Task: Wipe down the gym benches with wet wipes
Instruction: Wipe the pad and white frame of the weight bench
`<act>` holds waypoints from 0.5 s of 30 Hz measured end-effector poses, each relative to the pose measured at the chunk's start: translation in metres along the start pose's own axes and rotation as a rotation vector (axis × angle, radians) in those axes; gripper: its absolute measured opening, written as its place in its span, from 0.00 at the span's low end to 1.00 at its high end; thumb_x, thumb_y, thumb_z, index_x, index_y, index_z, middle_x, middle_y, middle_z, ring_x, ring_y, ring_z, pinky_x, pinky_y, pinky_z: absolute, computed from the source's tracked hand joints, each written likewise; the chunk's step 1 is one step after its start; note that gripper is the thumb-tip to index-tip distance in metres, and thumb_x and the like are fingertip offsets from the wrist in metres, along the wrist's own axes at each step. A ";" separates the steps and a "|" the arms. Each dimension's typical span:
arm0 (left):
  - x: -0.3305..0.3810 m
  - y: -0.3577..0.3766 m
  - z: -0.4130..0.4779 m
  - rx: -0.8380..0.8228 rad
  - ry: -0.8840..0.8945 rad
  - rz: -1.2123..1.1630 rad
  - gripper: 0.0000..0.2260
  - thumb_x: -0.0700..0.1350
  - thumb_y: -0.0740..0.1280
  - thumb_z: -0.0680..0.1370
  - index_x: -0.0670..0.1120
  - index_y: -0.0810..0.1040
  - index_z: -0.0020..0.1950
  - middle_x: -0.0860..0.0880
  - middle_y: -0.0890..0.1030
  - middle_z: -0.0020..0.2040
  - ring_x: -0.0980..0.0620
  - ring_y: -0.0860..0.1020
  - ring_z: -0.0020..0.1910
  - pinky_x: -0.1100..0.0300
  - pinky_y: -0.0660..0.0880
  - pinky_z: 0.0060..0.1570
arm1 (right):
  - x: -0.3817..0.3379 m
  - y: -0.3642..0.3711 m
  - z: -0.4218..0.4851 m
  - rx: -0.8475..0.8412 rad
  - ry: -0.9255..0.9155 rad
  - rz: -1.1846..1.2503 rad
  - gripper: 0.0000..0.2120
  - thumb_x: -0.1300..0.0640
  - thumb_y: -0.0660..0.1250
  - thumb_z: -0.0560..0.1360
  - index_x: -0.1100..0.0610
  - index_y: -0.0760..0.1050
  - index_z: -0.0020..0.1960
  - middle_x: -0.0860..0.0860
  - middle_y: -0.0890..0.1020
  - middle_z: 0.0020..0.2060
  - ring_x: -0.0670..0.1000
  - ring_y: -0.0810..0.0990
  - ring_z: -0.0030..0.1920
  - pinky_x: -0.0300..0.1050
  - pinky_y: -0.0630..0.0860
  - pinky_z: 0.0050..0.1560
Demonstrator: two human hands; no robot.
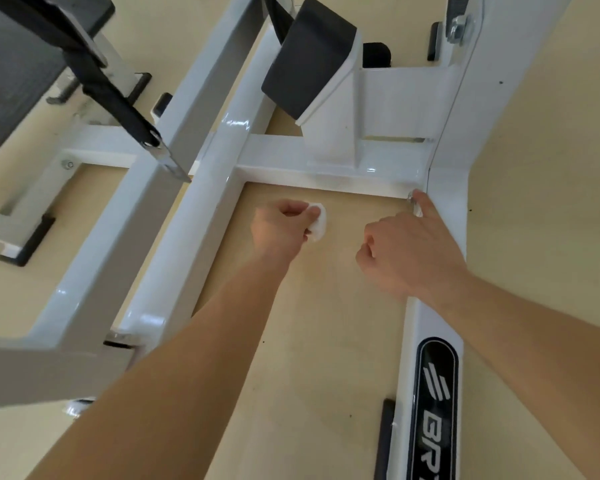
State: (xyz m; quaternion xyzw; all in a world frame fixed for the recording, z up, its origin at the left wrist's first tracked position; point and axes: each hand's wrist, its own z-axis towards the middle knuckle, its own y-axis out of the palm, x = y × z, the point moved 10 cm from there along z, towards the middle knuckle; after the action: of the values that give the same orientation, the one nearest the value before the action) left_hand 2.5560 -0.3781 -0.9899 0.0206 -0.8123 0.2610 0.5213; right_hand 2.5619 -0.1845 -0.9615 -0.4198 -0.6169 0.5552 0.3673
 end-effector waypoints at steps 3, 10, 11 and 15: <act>-0.014 -0.016 -0.031 -0.037 0.002 0.045 0.05 0.46 0.77 0.74 0.50 0.82 0.45 0.51 0.85 0.42 0.57 0.83 0.34 0.62 0.81 0.37 | -0.001 -0.001 -0.001 0.027 -0.012 0.061 0.17 0.46 0.52 0.77 0.49 0.75 0.38 0.45 0.78 0.34 0.50 0.78 0.43 0.53 0.45 0.78; -0.017 -0.061 -0.102 -0.100 0.036 0.168 0.04 0.48 0.75 0.75 0.55 0.81 0.45 0.54 0.84 0.44 0.56 0.81 0.41 0.62 0.76 0.38 | -0.037 -0.033 -0.038 0.203 -0.254 0.039 0.22 0.49 0.50 0.78 0.52 0.82 0.52 0.50 0.83 0.46 0.55 0.79 0.48 0.54 0.65 0.70; -0.015 -0.064 -0.111 -0.108 0.044 0.200 0.04 0.48 0.75 0.76 0.56 0.80 0.44 0.54 0.84 0.45 0.56 0.81 0.42 0.63 0.75 0.38 | -0.045 -0.034 -0.047 0.138 -0.272 0.096 0.22 0.48 0.49 0.80 0.51 0.80 0.58 0.49 0.83 0.52 0.54 0.79 0.51 0.52 0.67 0.68; -0.008 -0.080 -0.146 -0.132 0.067 0.211 0.03 0.48 0.73 0.77 0.55 0.80 0.48 0.53 0.84 0.48 0.55 0.81 0.44 0.63 0.74 0.39 | -0.091 -0.040 -0.085 -0.151 -0.256 0.640 0.20 0.44 0.59 0.82 0.46 0.69 0.72 0.42 0.78 0.61 0.47 0.80 0.55 0.47 0.76 0.58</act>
State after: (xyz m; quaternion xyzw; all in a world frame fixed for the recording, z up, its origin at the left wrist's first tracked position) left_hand 2.7059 -0.3841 -0.9176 -0.1083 -0.8075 0.2608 0.5179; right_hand 2.6696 -0.2377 -0.9106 -0.5450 -0.5344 0.6430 0.0622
